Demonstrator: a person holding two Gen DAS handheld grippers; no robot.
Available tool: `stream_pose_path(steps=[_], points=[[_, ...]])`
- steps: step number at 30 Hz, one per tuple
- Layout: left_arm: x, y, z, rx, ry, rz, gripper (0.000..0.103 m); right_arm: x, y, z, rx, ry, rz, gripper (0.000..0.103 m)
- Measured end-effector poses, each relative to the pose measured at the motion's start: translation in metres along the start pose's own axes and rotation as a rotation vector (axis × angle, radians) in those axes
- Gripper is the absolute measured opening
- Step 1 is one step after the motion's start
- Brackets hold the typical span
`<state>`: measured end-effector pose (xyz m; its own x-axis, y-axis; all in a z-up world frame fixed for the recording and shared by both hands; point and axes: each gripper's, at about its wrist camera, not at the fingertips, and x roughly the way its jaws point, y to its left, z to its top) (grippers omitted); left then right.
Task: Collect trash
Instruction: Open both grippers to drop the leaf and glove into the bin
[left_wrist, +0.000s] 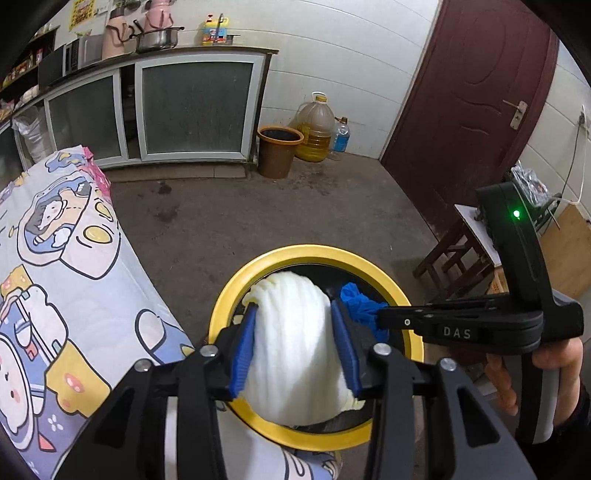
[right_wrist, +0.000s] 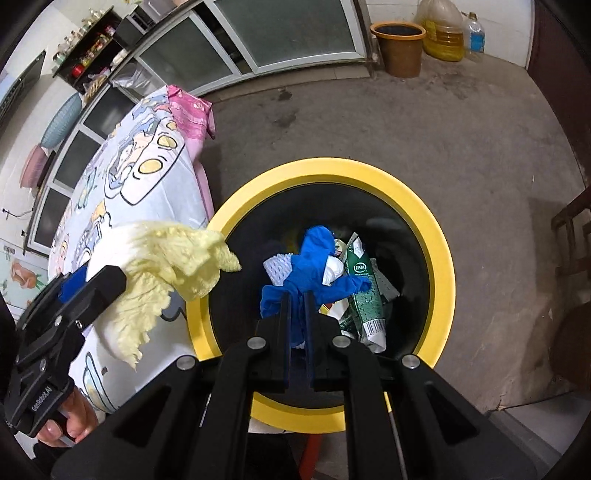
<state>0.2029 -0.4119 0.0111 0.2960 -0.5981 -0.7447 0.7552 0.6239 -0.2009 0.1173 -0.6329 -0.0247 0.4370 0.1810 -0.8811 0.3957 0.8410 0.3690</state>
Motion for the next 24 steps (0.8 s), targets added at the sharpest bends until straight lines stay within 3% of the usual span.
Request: stream_pose_path(steps=[1,3,4,5,7,8,9,11,13,15,18,21,24], points=[[-0.001,0.000,0.000,-0.004,-0.008,0.005,0.045,-0.001,-0.002,0.001,0.006,-0.003,-0.003,0.008],[-0.006,0.002,0.001,-0.006,-0.029,0.021,0.064,-0.003,-0.005,0.001,0.014,-0.007,-0.026,0.009],[-0.009,0.004,0.001,-0.014,-0.042,0.030,0.080,-0.003,-0.007,0.002,0.023,-0.007,-0.031,0.010],[-0.014,0.006,0.001,-0.025,-0.059,0.034,0.084,-0.002,-0.011,0.001,0.040,-0.003,-0.030,0.016],[-0.022,0.014,-0.001,-0.054,-0.075,0.017,0.085,-0.002,-0.016,-0.003,0.056,-0.005,-0.038,0.030],[-0.025,0.016,-0.001,-0.059,-0.079,0.015,0.088,-0.004,-0.018,-0.005,0.068,-0.016,-0.045,0.047],[-0.030,0.020,-0.003,-0.067,-0.092,0.026,0.090,-0.005,-0.019,-0.006,0.075,-0.026,-0.046,0.054],[-0.041,0.025,-0.008,-0.071,-0.124,0.049,0.094,-0.009,-0.016,-0.013,0.077,-0.045,-0.075,0.054],[-0.055,0.031,-0.016,-0.075,-0.160,0.066,0.095,-0.013,-0.012,-0.019,0.068,-0.069,-0.122,0.061],[-0.072,0.039,-0.025,-0.088,-0.194,0.085,0.095,-0.020,-0.009,-0.028,0.094,-0.130,-0.142,0.084],[-0.102,0.053,-0.041,-0.125,-0.251,0.127,0.095,-0.030,-0.001,-0.039,0.107,-0.240,-0.207,0.089],[-0.133,0.075,-0.059,-0.186,-0.299,0.112,0.095,-0.043,0.020,-0.056,0.083,-0.378,-0.292,0.095],[-0.167,0.092,-0.078,-0.227,-0.368,0.206,0.095,-0.057,0.047,-0.075,0.039,-0.494,-0.359,0.095]])
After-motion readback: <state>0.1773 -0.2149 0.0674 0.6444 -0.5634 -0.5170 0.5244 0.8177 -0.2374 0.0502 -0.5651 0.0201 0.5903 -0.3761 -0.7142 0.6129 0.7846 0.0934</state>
